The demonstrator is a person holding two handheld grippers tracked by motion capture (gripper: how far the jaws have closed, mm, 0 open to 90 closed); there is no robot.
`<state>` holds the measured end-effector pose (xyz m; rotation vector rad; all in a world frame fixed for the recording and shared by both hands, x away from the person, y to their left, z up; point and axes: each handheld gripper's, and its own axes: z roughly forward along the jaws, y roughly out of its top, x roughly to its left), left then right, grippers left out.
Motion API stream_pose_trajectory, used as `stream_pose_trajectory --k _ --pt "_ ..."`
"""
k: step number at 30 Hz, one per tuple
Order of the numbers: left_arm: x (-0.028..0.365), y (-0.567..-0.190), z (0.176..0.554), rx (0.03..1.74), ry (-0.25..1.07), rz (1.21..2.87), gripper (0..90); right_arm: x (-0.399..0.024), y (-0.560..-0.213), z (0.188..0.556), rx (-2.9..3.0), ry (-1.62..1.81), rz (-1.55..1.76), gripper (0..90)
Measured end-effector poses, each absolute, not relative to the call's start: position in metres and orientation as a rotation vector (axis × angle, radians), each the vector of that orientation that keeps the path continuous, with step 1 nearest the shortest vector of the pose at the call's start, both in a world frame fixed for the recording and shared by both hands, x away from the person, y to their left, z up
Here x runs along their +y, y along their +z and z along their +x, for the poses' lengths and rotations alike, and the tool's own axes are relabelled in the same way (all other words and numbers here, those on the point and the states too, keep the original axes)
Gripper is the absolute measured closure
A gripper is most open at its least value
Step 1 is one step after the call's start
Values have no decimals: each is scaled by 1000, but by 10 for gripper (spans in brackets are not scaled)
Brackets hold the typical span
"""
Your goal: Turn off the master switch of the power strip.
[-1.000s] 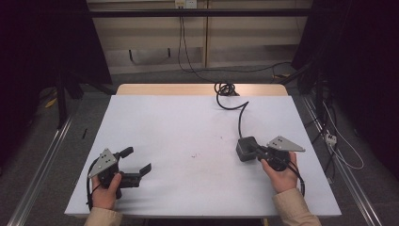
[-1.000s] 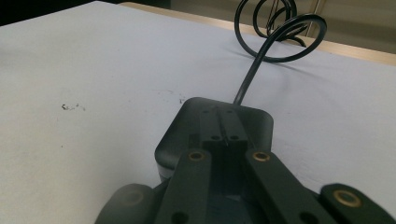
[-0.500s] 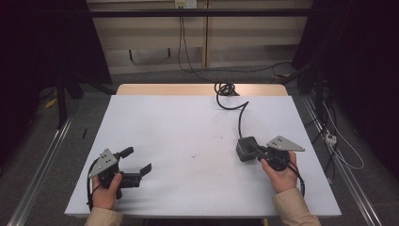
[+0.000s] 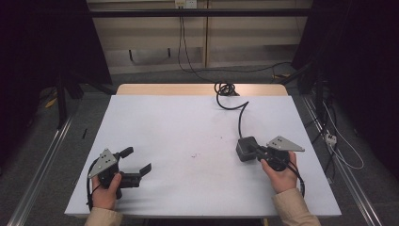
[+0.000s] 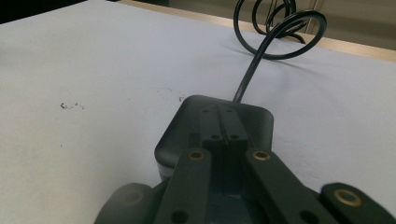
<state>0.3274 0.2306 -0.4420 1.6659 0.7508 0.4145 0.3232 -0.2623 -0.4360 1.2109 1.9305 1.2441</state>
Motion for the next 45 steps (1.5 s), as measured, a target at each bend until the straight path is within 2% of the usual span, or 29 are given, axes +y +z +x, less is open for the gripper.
stream_pose_trajectory --k 45 --pt "230 -441 329 744 417 1666 21 -270 -437 325 1882 1254 1224 900"
